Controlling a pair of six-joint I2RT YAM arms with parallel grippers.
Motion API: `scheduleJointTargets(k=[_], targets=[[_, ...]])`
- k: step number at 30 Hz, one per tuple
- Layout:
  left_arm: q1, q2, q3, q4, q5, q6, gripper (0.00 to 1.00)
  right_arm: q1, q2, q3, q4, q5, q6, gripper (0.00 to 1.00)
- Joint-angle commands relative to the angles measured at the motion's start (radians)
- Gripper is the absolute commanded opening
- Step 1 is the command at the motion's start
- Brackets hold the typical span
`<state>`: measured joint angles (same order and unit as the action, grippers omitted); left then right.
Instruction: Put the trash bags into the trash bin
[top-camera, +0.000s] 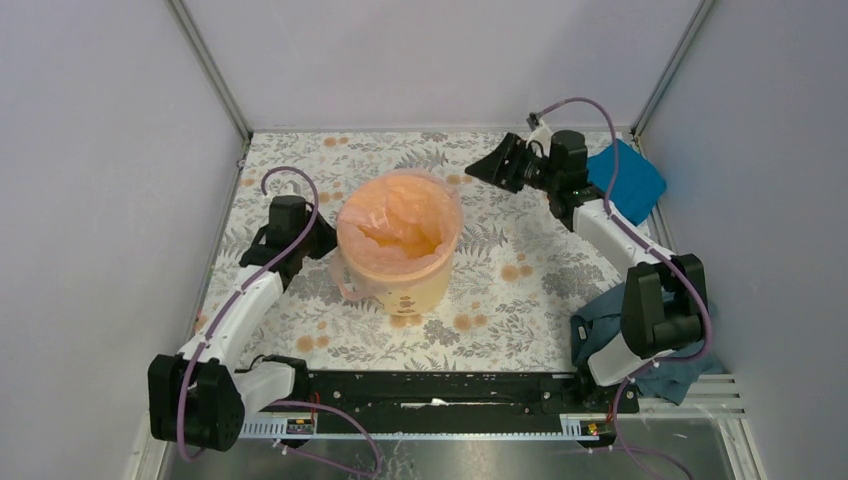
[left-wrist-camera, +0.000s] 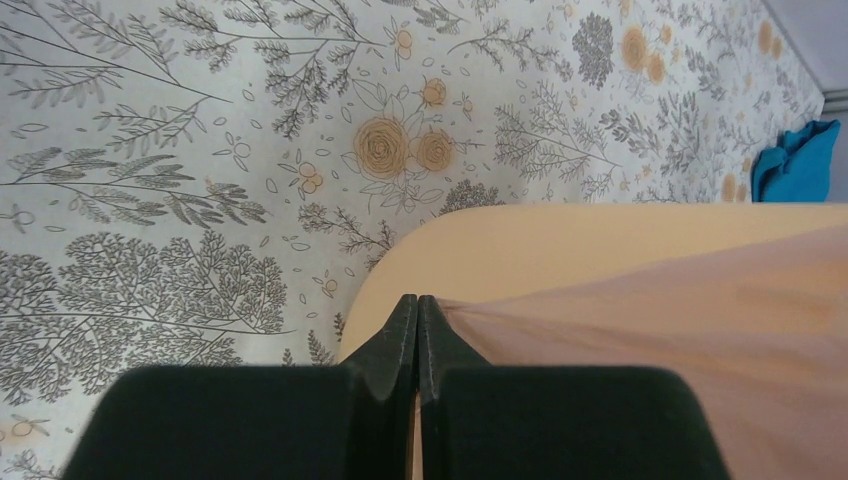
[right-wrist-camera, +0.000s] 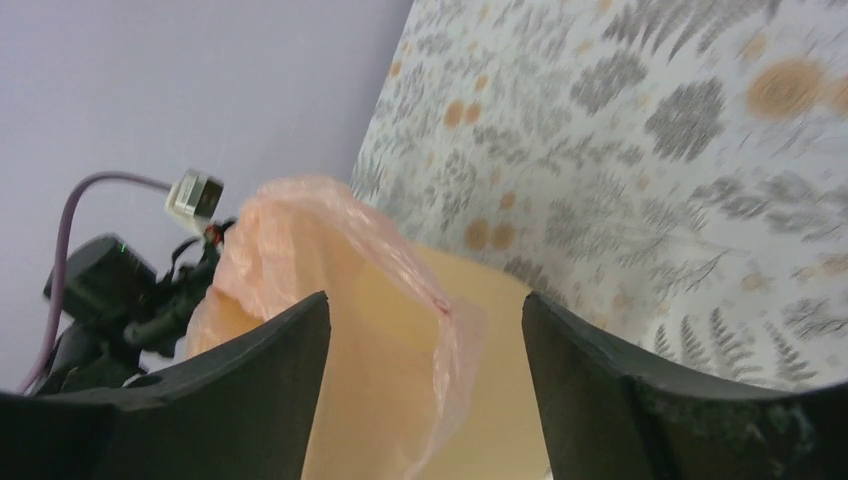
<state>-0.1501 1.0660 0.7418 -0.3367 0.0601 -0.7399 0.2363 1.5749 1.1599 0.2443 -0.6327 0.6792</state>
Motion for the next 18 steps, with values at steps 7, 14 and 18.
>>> scheduleJointTargets(k=[7,14,18], targets=[[0.001,0.056,0.029,0.031,0.052,0.016,0.0,0.041,0.146,-0.086,0.288,-0.163,0.192,0.78],[0.0,0.095,0.021,0.048,0.072,0.003,0.0,0.094,0.223,-0.105,0.444,-0.179,0.31,0.51],[0.0,0.118,-0.02,0.066,0.067,-0.009,0.0,0.09,0.203,-0.159,0.442,-0.111,0.305,0.12]])
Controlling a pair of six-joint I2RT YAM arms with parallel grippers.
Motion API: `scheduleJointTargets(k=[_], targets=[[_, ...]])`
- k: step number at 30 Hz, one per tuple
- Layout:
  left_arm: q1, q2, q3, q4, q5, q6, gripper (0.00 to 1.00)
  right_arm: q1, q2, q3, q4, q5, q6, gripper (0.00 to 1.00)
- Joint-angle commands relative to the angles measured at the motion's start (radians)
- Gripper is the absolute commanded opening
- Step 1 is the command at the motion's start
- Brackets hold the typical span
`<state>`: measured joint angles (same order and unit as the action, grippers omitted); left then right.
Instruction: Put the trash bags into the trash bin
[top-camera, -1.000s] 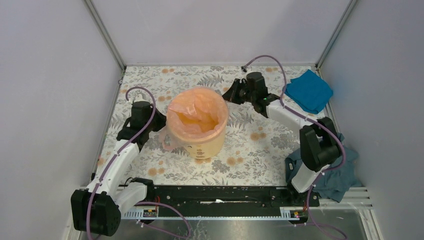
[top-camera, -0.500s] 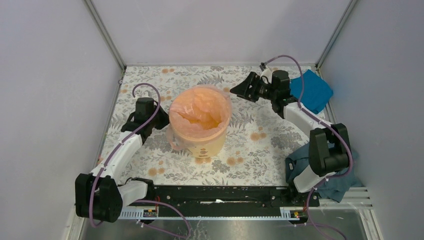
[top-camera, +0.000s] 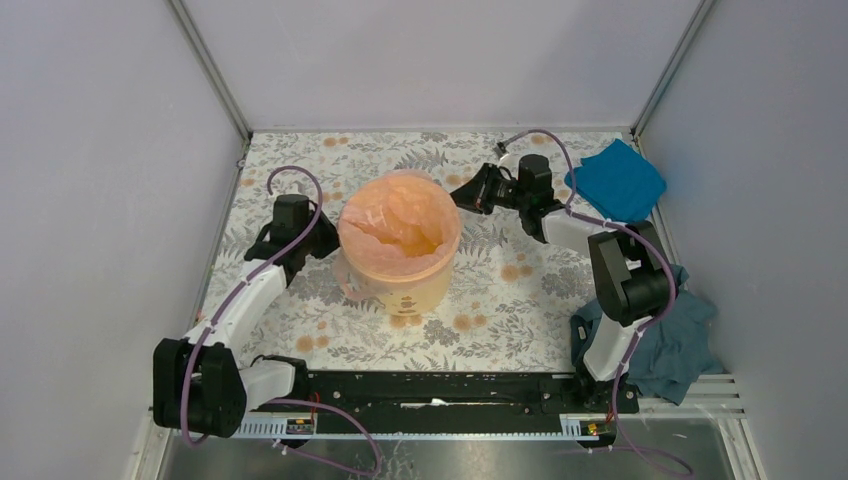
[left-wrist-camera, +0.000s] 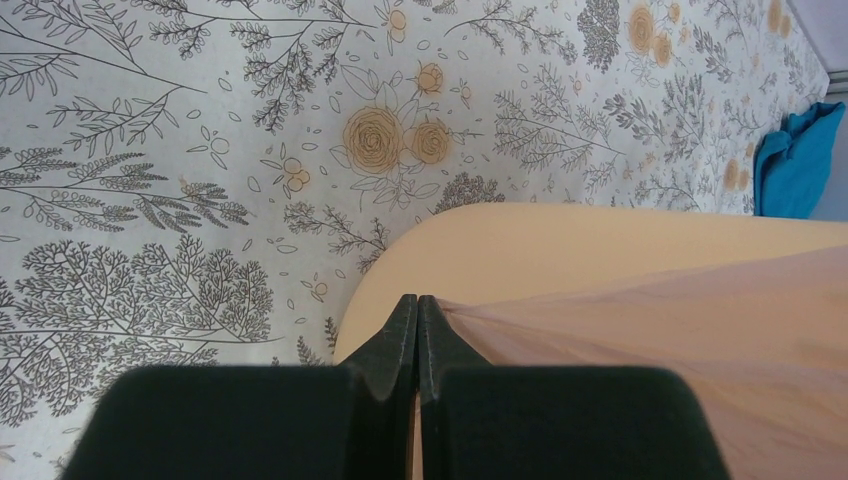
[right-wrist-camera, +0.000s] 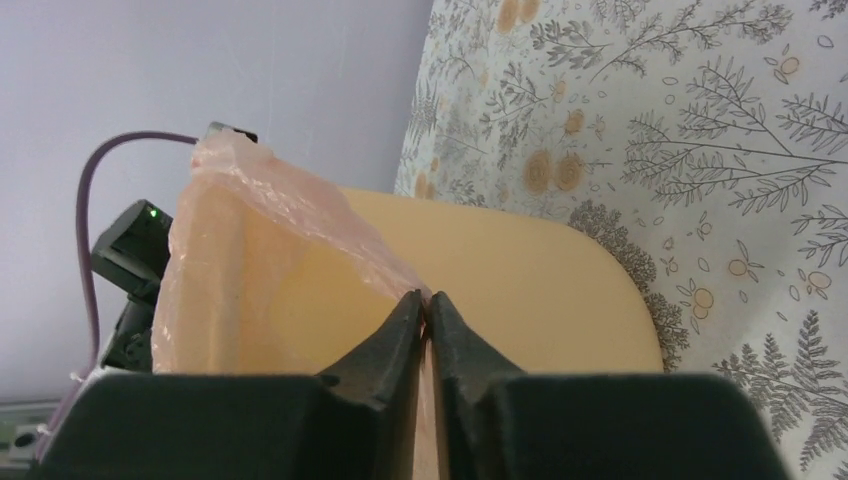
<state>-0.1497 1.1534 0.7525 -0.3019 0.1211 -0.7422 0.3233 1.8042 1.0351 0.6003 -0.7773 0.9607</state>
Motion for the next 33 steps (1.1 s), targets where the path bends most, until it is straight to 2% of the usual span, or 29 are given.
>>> scheduleJointTargets(k=[1,3,9,15,21,25,27,29,33], targets=[[0.0,0.03,-0.044,0.037,0.006,-0.011,0.0,0.003,-0.031,-0.051,0.077,0.056,0.011,0.07],[-0.001,0.026,-0.067,0.043,0.008,-0.02,0.0,0.003,-0.038,-0.082,0.044,0.103,-0.018,0.0],[-0.001,-0.037,-0.043,-0.004,0.027,-0.017,0.0,0.003,-0.043,-0.205,0.043,0.182,-0.056,0.0],[-0.001,-0.056,-0.004,-0.03,-0.018,0.008,0.0,0.005,-0.07,-0.217,0.033,0.181,-0.07,0.0],[-0.001,-0.024,-0.1,0.026,-0.008,-0.015,0.0,0.005,-0.113,-0.186,-0.123,0.233,-0.192,0.05],[-0.001,-0.049,-0.094,-0.015,-0.048,0.005,0.0,0.004,-0.143,-0.162,-0.305,0.304,-0.312,0.08],[-0.001,-0.059,-0.077,-0.04,-0.051,0.012,0.0,0.003,-0.16,-0.128,-0.386,0.33,-0.367,0.13],[-0.001,-0.069,-0.061,-0.059,-0.05,0.013,0.0,0.003,-0.192,-0.08,-0.486,0.373,-0.425,0.24],[-0.001,-0.087,-0.028,-0.096,-0.063,0.031,0.04,-0.005,-0.275,0.091,-0.808,0.582,-0.58,0.6]])
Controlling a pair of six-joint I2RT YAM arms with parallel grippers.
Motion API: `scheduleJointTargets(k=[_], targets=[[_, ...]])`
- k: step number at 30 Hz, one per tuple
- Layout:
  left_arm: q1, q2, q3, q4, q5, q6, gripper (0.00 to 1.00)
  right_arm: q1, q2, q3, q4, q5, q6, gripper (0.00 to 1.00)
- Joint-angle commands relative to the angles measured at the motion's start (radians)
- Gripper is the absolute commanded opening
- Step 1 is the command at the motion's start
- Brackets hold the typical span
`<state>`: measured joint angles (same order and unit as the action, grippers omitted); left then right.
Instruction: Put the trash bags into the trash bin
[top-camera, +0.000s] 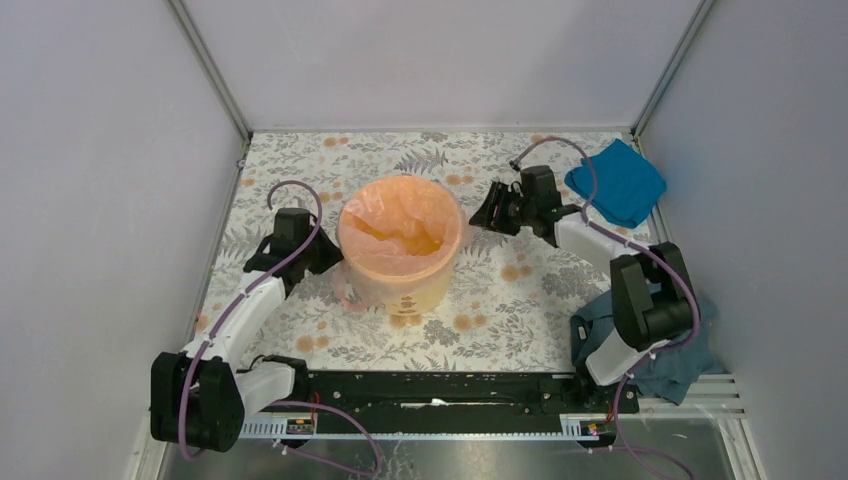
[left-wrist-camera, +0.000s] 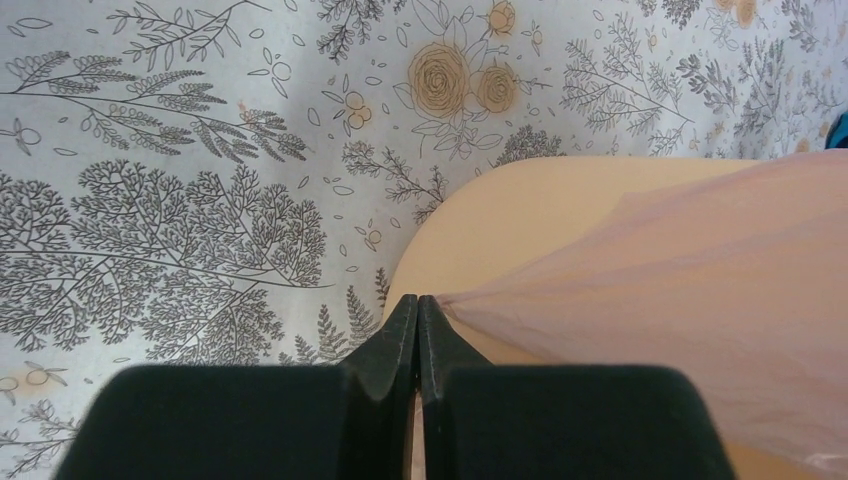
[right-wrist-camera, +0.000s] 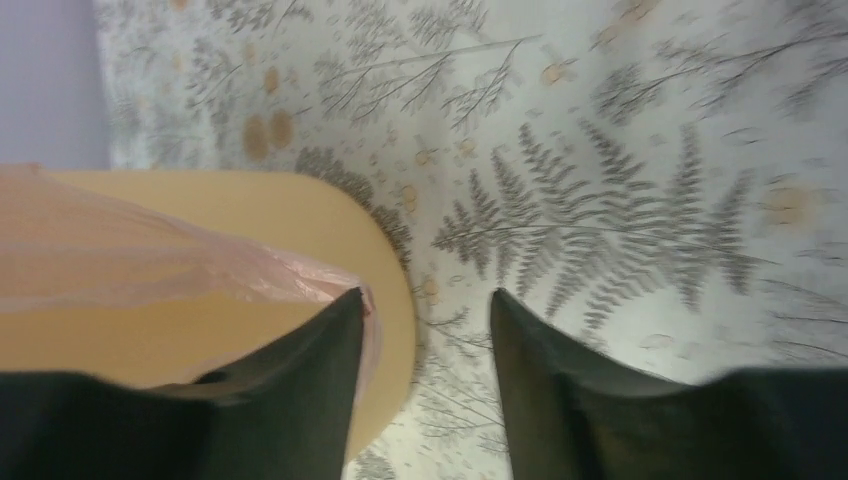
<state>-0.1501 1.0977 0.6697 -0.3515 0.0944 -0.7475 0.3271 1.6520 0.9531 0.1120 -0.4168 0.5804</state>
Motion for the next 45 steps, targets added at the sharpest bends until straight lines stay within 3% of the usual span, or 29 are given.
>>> scheduleJointTargets(k=[1,3,7,12,15,21,24,27,35,45], targets=[[0.0,-0.038,0.059,-0.051,-0.038,0.042,0.04,-0.017,-0.146,0.214,-0.368,0.281,-0.224,0.67],[0.0,-0.042,0.059,-0.053,-0.041,0.048,0.04,-0.037,-0.171,0.319,-0.451,0.327,-0.271,0.76],[0.0,-0.041,0.05,-0.043,-0.019,0.047,0.04,-0.005,-0.164,0.608,-0.611,0.366,-0.359,0.78],[0.0,-0.045,0.037,-0.024,-0.014,0.046,0.04,0.253,-0.056,0.935,-0.787,0.412,-0.438,0.83],[0.0,-0.042,0.034,-0.021,-0.013,0.049,0.04,0.413,0.017,1.023,-0.839,0.456,-0.45,0.83],[0.0,-0.047,0.025,-0.017,-0.021,0.054,0.04,0.607,0.135,1.01,-0.859,0.523,-0.459,0.8],[0.0,-0.045,0.024,-0.016,-0.02,0.056,0.03,0.628,0.2,1.002,-0.887,0.561,-0.469,0.71],[0.0,-0.046,0.021,-0.013,-0.021,0.055,0.03,0.644,0.249,0.986,-0.895,0.591,-0.475,0.68],[0.0,-0.045,0.011,-0.006,-0.023,0.054,0.03,0.658,0.297,0.788,-0.702,0.587,-0.427,0.74],[0.001,-0.061,-0.015,-0.002,-0.018,0.048,0.03,0.659,0.419,0.719,-0.487,0.551,-0.322,0.85]])
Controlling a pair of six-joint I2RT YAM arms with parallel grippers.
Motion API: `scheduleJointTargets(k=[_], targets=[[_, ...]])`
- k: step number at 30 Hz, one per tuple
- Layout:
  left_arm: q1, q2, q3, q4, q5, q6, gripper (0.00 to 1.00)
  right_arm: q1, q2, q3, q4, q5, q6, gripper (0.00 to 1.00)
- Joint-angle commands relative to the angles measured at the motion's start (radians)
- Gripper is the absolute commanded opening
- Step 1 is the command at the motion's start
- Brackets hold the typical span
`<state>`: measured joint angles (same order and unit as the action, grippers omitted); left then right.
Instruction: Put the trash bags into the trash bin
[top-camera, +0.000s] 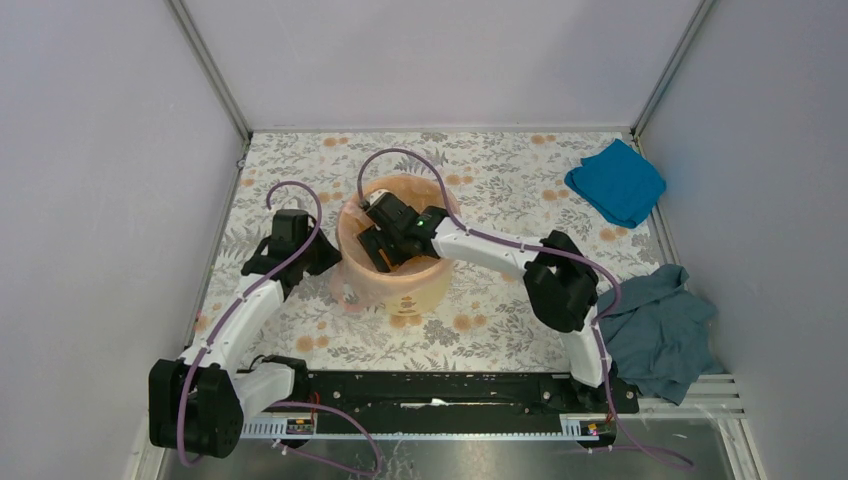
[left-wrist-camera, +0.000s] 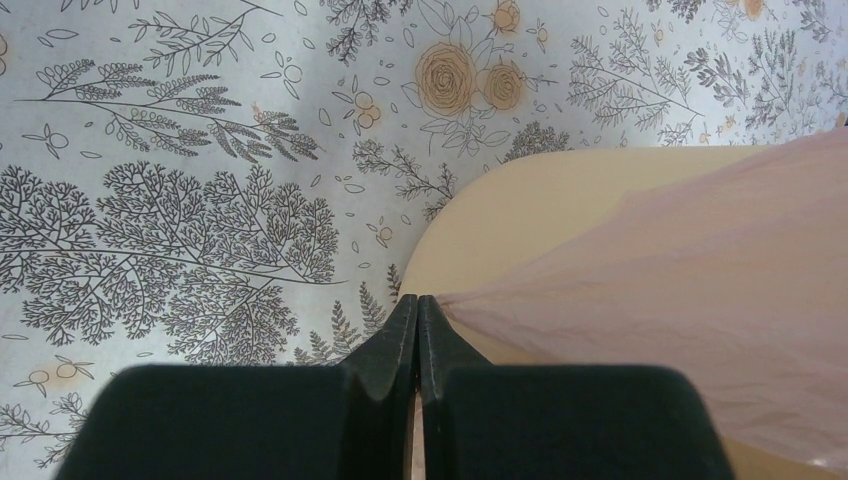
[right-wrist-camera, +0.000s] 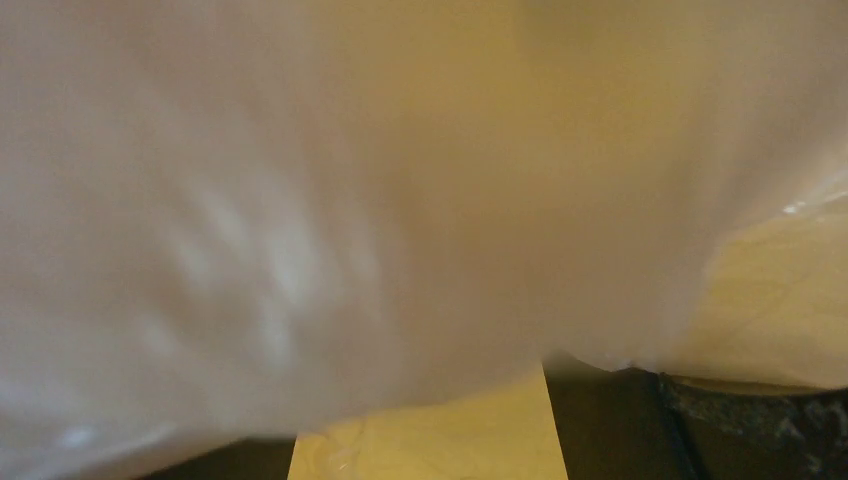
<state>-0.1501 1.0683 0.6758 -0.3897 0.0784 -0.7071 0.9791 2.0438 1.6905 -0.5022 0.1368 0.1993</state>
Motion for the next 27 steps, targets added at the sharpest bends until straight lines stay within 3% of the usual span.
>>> scheduleJointTargets(k=[1,9,13,22,25,27], targets=[[0.0,-0.036,-0.025,0.037,-0.001,0.006,0.03,0.006,0.035,-0.029,0.14,0.006,0.067,0.85],[0.0,-0.051,-0.035,0.039,0.002,0.011,0.03,0.005,0.064,-0.132,0.253,0.061,0.068,0.94],[0.0,-0.047,-0.024,0.039,0.02,0.013,0.04,0.005,0.088,-0.117,0.23,0.051,0.068,0.95],[0.0,-0.047,-0.018,0.035,0.007,0.018,0.08,0.006,-0.08,-0.07,0.141,0.088,0.046,0.96],[0.0,-0.042,-0.014,0.031,0.007,0.021,0.16,0.006,-0.13,-0.055,0.117,0.092,0.056,0.96],[0.0,-0.052,-0.006,0.018,0.0,0.026,0.28,0.005,-0.154,-0.046,0.109,0.102,0.059,0.94]])
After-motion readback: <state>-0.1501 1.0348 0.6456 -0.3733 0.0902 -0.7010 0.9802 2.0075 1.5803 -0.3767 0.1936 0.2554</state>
